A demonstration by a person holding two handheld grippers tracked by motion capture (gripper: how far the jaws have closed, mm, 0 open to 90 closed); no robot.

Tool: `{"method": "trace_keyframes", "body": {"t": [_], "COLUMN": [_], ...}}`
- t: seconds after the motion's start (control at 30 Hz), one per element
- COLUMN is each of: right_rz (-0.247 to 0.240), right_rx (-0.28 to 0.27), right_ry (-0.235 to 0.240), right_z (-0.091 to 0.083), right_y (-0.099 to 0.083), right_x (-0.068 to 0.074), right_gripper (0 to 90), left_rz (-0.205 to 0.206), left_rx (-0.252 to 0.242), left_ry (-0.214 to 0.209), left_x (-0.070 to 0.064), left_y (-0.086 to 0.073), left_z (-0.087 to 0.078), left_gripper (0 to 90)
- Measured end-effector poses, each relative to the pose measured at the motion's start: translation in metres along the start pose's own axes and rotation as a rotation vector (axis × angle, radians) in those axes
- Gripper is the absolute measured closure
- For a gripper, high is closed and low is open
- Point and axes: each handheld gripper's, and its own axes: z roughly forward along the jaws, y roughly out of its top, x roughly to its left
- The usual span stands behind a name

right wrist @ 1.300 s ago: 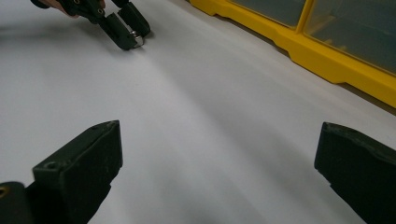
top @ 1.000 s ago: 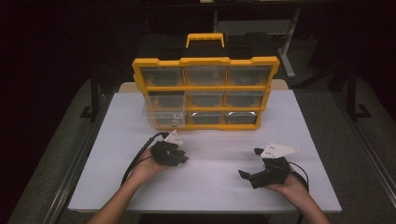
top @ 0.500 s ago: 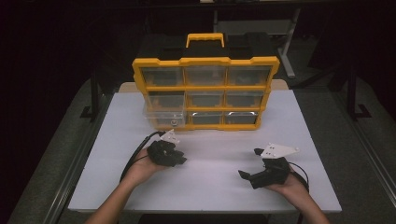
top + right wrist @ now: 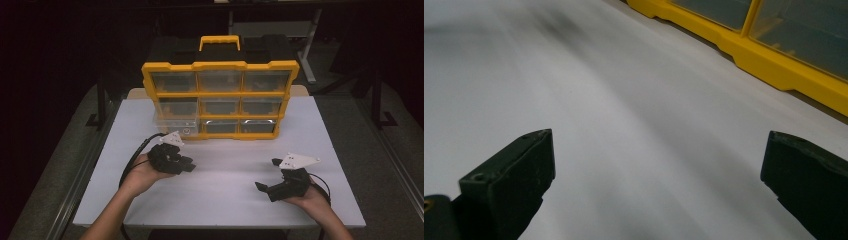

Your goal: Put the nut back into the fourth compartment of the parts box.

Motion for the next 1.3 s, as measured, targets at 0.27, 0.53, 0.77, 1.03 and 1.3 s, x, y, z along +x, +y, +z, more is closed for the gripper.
{"method": "trace_keyframes", "body": {"t": [0.27,0.53,0.77,1.03,1.3], "right_rz": [0.000,-0.004,-0.004,-0.006,-0.002], "right_rx": [-0.005,-0.009,-0.006,0.000,0.000], "right_ry": [-0.001,0.006,0.002,0.001,0.001], "right_z": [0.000,0.002,0.001,0.003,0.002], "right_y": [0.000,0.002,0.002,0.002,0.001], "right_x": [0.000,0.000,0.000,0.001,0.001], "right_gripper": [0.3,0.3,0.3,0.3,0.3], "left_rz": [0.020,0.034,0.059,0.057,0.025], "left_rx": [-0.007,-0.037,-0.043,-0.075,-0.091], "left_ry": [-0.019,-0.031,-0.018,0.029,0.086], "left_x": [-0.003,-0.002,0.003,0.018,0.043], "left_y": [0.018,0.038,0.062,0.088,0.097], "left_z": [-0.030,-0.064,-0.090,-0.105,-0.099], "left_gripper": [70.6,70.6,70.6,70.6,70.5]}}
